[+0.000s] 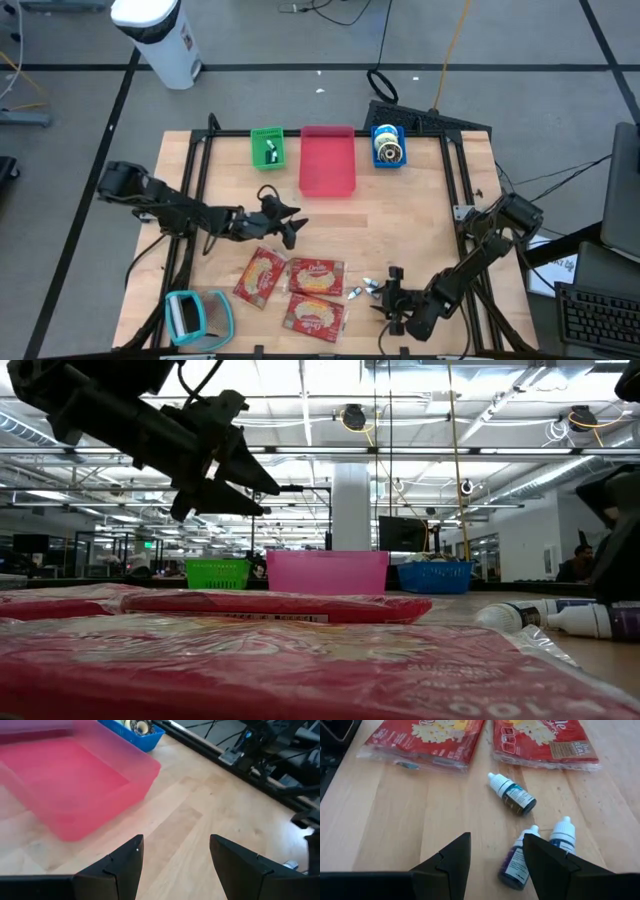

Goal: Pick & Place Food Item
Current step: Put the bottom violet food coloring bottle into the green bin

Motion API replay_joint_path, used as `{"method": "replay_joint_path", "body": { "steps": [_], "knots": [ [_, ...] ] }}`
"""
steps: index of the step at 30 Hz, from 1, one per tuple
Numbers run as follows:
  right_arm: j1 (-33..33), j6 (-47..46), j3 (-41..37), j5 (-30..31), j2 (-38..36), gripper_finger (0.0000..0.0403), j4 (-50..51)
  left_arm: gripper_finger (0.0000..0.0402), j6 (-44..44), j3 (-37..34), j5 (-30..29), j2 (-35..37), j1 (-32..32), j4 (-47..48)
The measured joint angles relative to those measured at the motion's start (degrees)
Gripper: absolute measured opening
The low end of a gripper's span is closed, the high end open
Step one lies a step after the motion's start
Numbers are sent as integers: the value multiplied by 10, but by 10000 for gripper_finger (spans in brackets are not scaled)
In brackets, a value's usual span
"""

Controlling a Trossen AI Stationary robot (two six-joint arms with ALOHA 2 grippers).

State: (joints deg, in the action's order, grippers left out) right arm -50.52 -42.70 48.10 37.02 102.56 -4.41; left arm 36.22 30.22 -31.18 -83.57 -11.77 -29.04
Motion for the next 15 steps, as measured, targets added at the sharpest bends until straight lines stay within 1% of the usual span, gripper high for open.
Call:
{"method": "replay_joint_path", "body": {
  "steps": [4,9,12,15],
  "knots": [
    [7,35,7,-6,-14,168,3,230,-3,0,2,-5,0,-13],
    [12,56,14,0,-29,168,22,230,-6,0,0,-4,0,-19],
    [13,26,14,-1,-32,168,67,230,-10,0,0,-4,0,-22],
    [14,-2,14,-14,-27,168,100,230,-11,0,1,-4,0,-24]
  ]
}}
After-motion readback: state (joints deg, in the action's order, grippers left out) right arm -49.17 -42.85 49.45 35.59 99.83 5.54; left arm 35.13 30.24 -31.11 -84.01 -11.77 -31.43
